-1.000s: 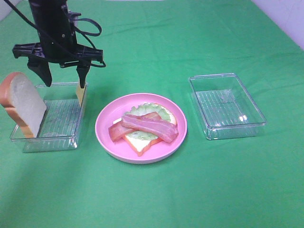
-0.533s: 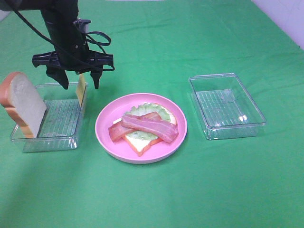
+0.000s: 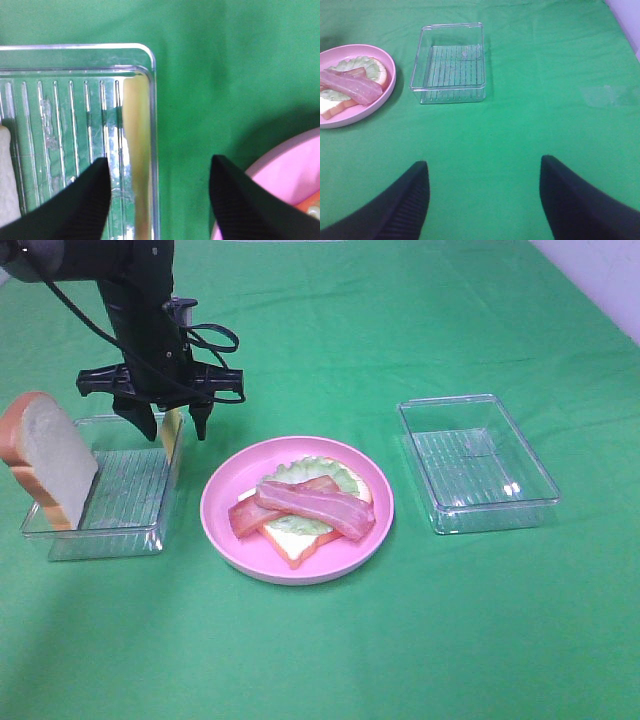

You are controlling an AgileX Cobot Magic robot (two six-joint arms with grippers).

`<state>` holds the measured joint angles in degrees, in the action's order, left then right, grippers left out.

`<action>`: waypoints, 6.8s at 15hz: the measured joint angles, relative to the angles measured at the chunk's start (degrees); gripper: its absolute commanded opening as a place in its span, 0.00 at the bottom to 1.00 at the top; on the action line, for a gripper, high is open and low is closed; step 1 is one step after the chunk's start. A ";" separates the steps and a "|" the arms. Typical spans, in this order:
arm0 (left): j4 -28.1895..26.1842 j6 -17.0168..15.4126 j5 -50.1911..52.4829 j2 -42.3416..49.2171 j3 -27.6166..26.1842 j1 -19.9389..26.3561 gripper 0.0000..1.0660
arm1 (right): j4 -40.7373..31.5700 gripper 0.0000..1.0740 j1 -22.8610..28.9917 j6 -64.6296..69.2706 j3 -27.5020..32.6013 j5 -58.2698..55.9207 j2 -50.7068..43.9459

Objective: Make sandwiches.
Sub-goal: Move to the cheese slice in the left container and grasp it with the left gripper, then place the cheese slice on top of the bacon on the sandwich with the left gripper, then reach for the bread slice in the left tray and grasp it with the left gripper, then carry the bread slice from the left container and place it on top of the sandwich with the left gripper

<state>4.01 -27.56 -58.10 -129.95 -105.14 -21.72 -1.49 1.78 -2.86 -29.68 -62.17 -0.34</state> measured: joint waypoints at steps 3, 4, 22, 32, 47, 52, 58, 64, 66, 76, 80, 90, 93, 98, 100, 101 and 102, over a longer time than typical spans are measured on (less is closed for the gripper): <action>0.00 0.00 0.00 0.00 0.00 0.00 0.16 | 0.00 0.56 0.00 0.00 0.00 0.00 0.00; 0.00 0.00 0.00 0.00 0.00 0.00 0.16 | 0.00 0.56 0.00 0.00 0.00 0.00 0.00; -29.56 17.99 -2.75 8.88 -0.69 0.00 0.00 | 0.00 0.56 0.00 -0.23 0.00 0.00 0.00; -51.11 37.93 -2.86 -2.75 -0.69 -4.18 0.00 | 0.00 0.56 0.00 -0.23 0.00 0.00 0.00; -28.53 27.56 -7.45 0.17 -6.76 -4.07 0.72 | 0.00 0.56 0.00 -0.23 0.00 0.00 0.00; -15.53 16.62 -11.00 6.30 -15.87 -4.07 0.72 | 0.00 0.56 0.00 -0.23 0.00 0.00 0.00; -8.25 14.90 -11.23 18.68 -8.65 2.23 0.69 | 0.00 0.56 0.00 -0.23 0.00 0.00 0.00; -4.01 14.38 -11.80 32.26 10.77 12.49 0.70 | 0.00 0.56 0.00 -0.23 0.00 0.00 0.00; -3.61 14.32 -11.80 32.03 14.95 14.38 0.70 | 0.00 0.56 0.00 -0.23 0.00 0.00 0.00; -3.15 13.06 -2.29 20.00 20.40 15.41 0.74 | 0.00 0.56 0.00 -0.23 0.00 0.00 0.00; -3.67 13.06 -0.69 15.36 20.40 15.41 0.56 | 0.00 0.56 0.00 -0.23 0.00 0.00 0.00; -4.93 12.61 2.01 15.30 20.40 15.41 0.00 | 0.00 0.56 0.00 -0.23 0.00 0.00 0.00; -10.66 14.04 3.55 17.30 20.40 15.41 0.00 | 0.00 0.56 0.00 -0.23 0.00 0.00 0.00; -30.02 25.38 7.05 21.54 20.40 15.41 0.00 | 0.00 0.56 0.00 -0.23 0.00 0.00 0.00; -44.12 35.52 7.45 21.66 20.40 14.95 0.00 | 0.00 0.56 0.00 -0.23 0.00 0.00 0.00; -51.85 42.51 7.73 21.66 20.40 13.01 0.00 | 0.00 0.56 0.00 -0.23 0.00 0.00 0.00; -54.03 44.52 7.91 21.66 20.40 11.80 0.00 | 0.00 0.56 0.00 -0.23 0.00 0.00 0.00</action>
<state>-50.02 16.96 -50.19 -108.29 -84.74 -9.91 -1.49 1.78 -3.09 -29.68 -62.17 -0.34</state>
